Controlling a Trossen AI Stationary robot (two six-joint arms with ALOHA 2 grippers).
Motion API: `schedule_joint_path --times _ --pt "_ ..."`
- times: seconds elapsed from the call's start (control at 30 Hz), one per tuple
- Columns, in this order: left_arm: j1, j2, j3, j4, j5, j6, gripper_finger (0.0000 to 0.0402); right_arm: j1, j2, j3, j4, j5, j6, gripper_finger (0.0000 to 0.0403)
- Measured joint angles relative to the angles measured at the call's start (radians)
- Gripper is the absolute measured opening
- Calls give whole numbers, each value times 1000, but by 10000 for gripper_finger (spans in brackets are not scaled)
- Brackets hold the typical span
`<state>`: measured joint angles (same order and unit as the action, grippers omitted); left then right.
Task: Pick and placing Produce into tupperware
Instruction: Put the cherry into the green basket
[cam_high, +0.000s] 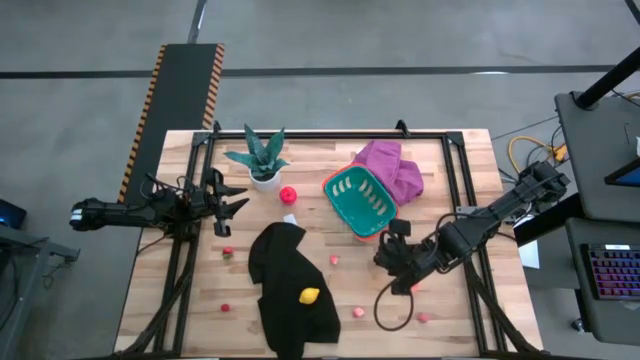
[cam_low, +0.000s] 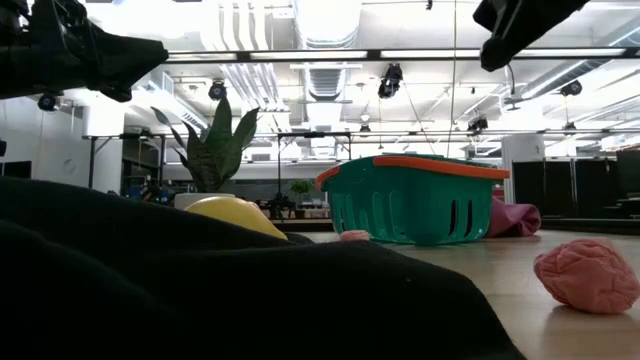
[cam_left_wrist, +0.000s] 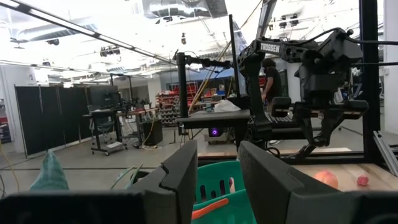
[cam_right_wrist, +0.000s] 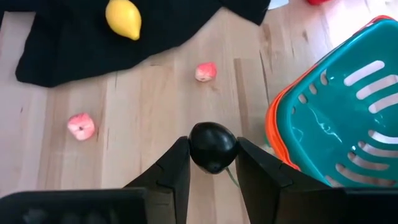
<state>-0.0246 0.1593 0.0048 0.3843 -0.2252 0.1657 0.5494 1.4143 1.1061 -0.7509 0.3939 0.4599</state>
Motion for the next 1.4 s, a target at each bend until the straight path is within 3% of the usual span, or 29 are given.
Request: schedule_joint_path --times 0.4,0.7,0.87,1.4 --pt "0 0 0 0 0 0 108 -102 0 -2 6 132 -11 102" --pt "0 0 0 0 0 0 108 -263 0 -14 135 128 -92 102" --pt "0 0 0 0 0 0 108 -360 0 -14 140 73 -94 102" --pt "0 0 0 0 0 0 108 -596 0 -14 214 66 -97 102"
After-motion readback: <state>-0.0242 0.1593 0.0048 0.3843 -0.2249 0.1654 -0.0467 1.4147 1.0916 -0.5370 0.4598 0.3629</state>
